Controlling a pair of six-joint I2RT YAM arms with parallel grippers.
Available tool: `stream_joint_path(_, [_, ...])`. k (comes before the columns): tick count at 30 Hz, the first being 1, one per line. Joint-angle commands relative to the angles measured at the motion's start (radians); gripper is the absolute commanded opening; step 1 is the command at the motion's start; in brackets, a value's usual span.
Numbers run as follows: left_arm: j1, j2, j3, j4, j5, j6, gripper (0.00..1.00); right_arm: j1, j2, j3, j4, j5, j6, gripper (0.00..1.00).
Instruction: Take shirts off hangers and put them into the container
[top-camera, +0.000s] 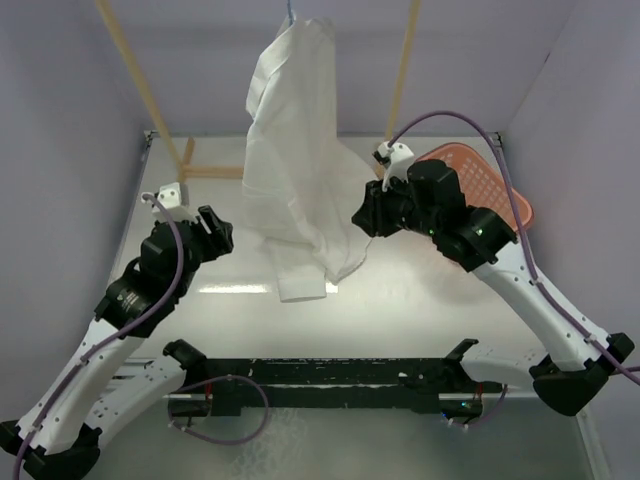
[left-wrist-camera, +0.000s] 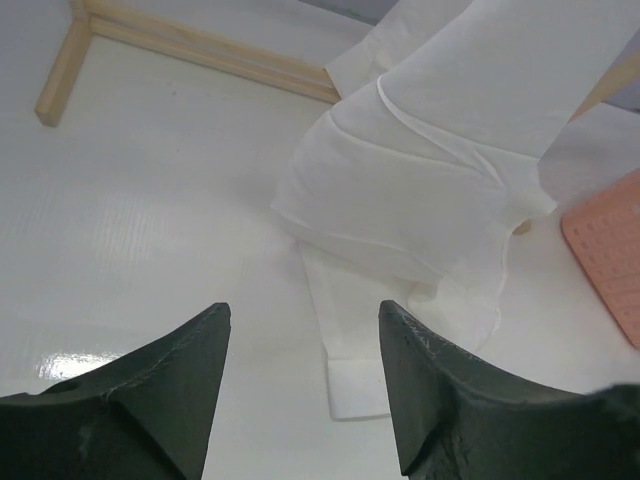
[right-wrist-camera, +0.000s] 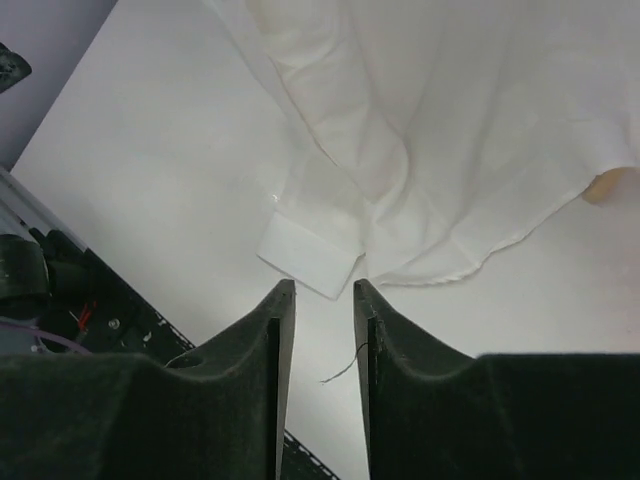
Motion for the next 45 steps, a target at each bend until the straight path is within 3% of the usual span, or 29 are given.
stream_joint_path(1, [0.008, -0.052, 0.022, 0.152, 0.025, 0.041, 0.67, 0.003, 0.004, 0.108, -0.001, -0.017, -0.03, 0.36])
stream_joint_path(5, [0.007, -0.093, -0.03, 0.262, 0.077, 0.185, 0.67, 0.003, 0.014, 0.166, 0.021, -0.091, -0.034, 0.46])
stream_joint_path(9, [0.007, -0.139, -0.081, 0.273, 0.101, 0.294, 0.65, 0.003, 0.069, 0.292, 0.008, -0.087, -0.025, 0.47])
stream_joint_path(14, [0.008, -0.232, -0.118, 0.252, 0.074, 0.294, 0.63, 0.005, 0.278, 0.635, -0.106, -0.033, -0.027, 0.47])
stream_joint_path(17, [0.009, -0.27, -0.126, 0.244, 0.02, 0.327, 0.63, 0.008, 0.462, 0.93, -0.209, 0.012, -0.041, 0.47])
stream_joint_path(19, [0.008, -0.289, -0.131, 0.237, -0.003, 0.336, 0.63, 0.008, 0.603, 1.164, -0.282, 0.03, -0.051, 0.49])
stream_joint_path(21, [0.009, -0.302, -0.136, 0.23, 0.001, 0.322, 0.62, 0.01, 0.702, 1.288, -0.262, -0.005, -0.057, 0.54])
stream_joint_path(26, [0.009, -0.278, -0.136, 0.233, 0.047, 0.332, 0.62, 0.022, 0.717, 1.13, 0.054, -0.054, -0.018, 0.64])
stream_joint_path(30, [0.01, -0.276, -0.134, 0.225, 0.04, 0.333, 0.61, 0.057, 0.812, 1.23, 0.078, 0.046, -0.038, 0.64])
stream_joint_path(37, [0.009, -0.302, -0.14, 0.231, 0.032, 0.337, 0.61, 0.182, 0.831, 1.217, 0.208, 0.269, -0.148, 0.69])
stream_joint_path(45, [0.01, -0.307, -0.139, 0.225, 0.025, 0.332, 0.61, 0.272, 0.875, 1.21, 0.286, 0.561, -0.226, 0.68])
